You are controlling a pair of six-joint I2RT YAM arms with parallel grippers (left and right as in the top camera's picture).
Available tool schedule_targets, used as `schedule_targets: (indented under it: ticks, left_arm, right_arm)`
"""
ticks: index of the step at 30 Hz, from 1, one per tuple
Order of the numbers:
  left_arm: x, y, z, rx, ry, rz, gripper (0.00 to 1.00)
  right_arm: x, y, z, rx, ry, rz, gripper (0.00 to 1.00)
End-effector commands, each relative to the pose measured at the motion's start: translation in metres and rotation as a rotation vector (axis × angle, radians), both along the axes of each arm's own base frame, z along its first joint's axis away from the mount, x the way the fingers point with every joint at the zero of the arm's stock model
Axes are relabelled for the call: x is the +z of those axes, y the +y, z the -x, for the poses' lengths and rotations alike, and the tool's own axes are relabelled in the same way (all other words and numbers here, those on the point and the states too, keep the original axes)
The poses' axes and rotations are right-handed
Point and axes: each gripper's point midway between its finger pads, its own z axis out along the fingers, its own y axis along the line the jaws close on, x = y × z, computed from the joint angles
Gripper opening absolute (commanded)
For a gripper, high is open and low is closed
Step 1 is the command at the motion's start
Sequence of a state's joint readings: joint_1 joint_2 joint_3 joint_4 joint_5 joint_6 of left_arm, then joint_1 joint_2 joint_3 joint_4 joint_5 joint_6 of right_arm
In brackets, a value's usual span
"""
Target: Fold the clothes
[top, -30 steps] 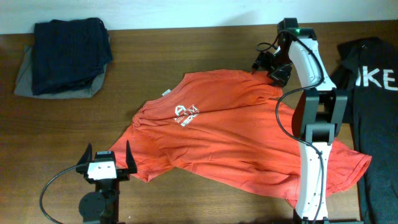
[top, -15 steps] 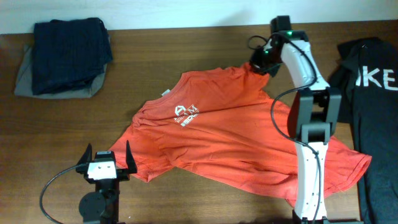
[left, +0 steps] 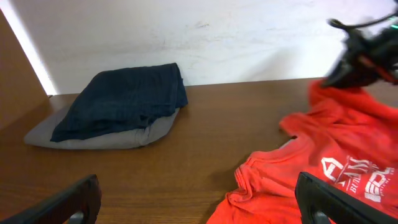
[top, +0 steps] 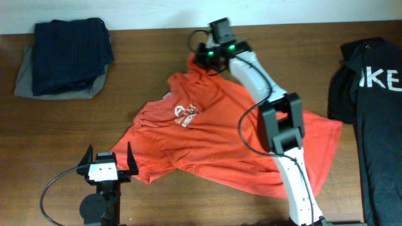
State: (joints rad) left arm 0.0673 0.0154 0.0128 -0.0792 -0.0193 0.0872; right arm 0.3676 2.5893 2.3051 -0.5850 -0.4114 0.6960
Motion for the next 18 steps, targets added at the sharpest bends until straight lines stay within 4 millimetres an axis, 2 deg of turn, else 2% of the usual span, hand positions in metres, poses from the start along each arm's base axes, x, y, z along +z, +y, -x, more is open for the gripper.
schedule_targets:
  ticks: [1,4,7,13,16,18]
  left_arm:
    - [-0.001,0.002,0.000,0.008,-0.001,-0.013,0.99]
    - [-0.001,0.002,0.000,0.008,-0.001,-0.013,0.99]
    - [-0.001,0.002,0.000,0.008,-0.001,-0.013,0.99]
    - [-0.001,0.002,0.000,0.008,-0.001,-0.013,0.99]
    - [-0.001,0.002,0.000,0.008,-0.001,-0.013,0.99]
    - [-0.001,0.002,0.000,0.008,-0.001,-0.013,0.99]
  right_arm:
    - [0.017,0.046,0.013,0.064,0.002,-0.127,0.04]
    - [0.037,0.079,0.021,0.121,-0.031,-0.226,0.04]
    - [0.050,0.100,0.029,0.187,-0.061,-0.284,0.05]
    - [0.056,0.118,0.047,0.277,-0.059,-0.317,0.18]
    - [0.058,0.120,0.052,0.328,-0.083,-0.321,0.33]
    - [0.055,0.119,0.054,0.345,-0.091,-0.303,0.56]
